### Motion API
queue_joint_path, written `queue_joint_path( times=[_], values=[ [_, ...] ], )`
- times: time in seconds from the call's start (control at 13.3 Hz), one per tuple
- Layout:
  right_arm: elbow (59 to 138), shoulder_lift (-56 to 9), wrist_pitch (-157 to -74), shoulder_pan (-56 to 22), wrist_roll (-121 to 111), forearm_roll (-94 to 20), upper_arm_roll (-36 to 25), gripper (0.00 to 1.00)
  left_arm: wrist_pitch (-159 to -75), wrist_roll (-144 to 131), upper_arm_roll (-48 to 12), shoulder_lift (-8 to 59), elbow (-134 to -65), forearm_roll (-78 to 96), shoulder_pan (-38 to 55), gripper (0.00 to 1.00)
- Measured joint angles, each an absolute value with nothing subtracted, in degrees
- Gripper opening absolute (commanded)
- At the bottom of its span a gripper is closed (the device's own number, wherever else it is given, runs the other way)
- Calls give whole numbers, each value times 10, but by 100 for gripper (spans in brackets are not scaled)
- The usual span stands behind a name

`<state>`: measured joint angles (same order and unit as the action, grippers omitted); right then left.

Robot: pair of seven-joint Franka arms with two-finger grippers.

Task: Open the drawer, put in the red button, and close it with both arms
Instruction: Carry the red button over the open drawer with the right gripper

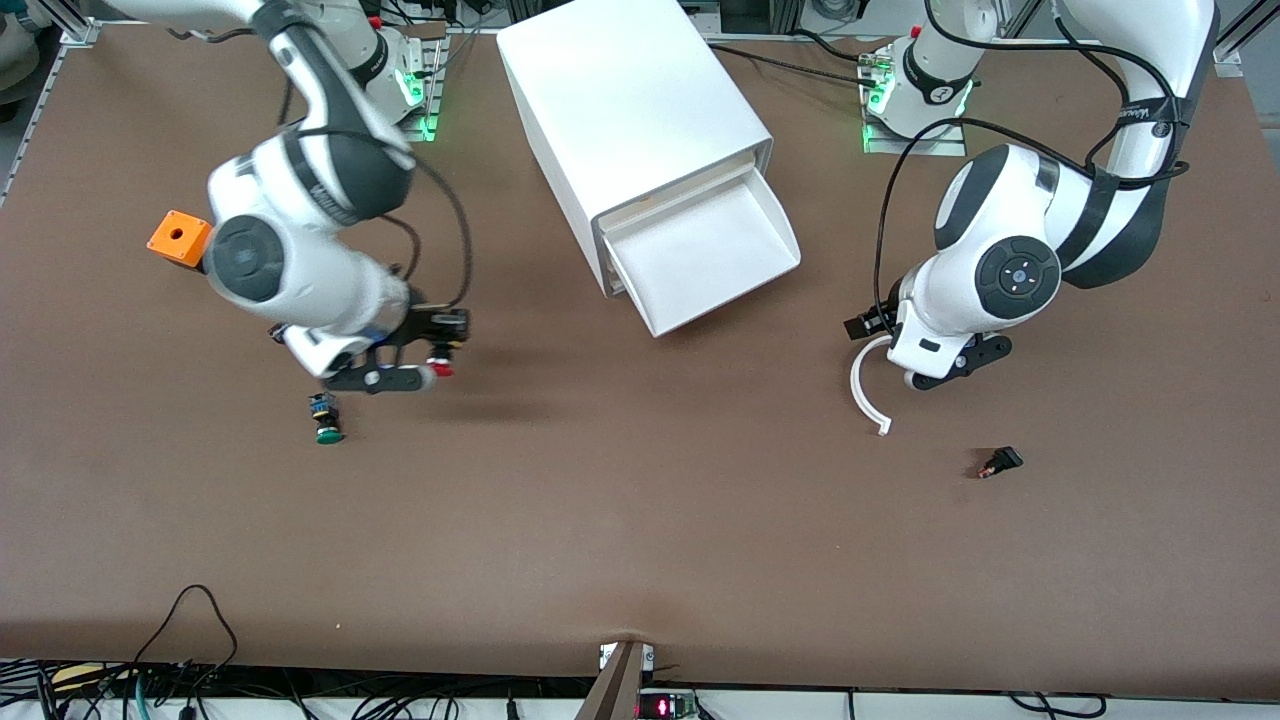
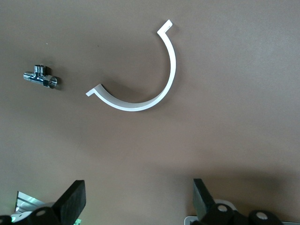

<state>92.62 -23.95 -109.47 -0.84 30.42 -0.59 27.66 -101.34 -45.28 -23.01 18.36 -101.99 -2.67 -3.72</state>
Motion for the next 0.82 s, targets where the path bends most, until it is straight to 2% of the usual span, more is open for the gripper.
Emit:
queue_joint_path(
  times=[0.45, 0.82],
  values=[
    [830, -308, -1154, -200, 566, 12, 276, 19, -1014, -453, -231, 184, -1020, -27, -37, 100],
    [823, -325, -1180, -267, 665, 63, 274, 19, -1014, -453, -231, 185, -1020, -27, -37, 100]
  ],
)
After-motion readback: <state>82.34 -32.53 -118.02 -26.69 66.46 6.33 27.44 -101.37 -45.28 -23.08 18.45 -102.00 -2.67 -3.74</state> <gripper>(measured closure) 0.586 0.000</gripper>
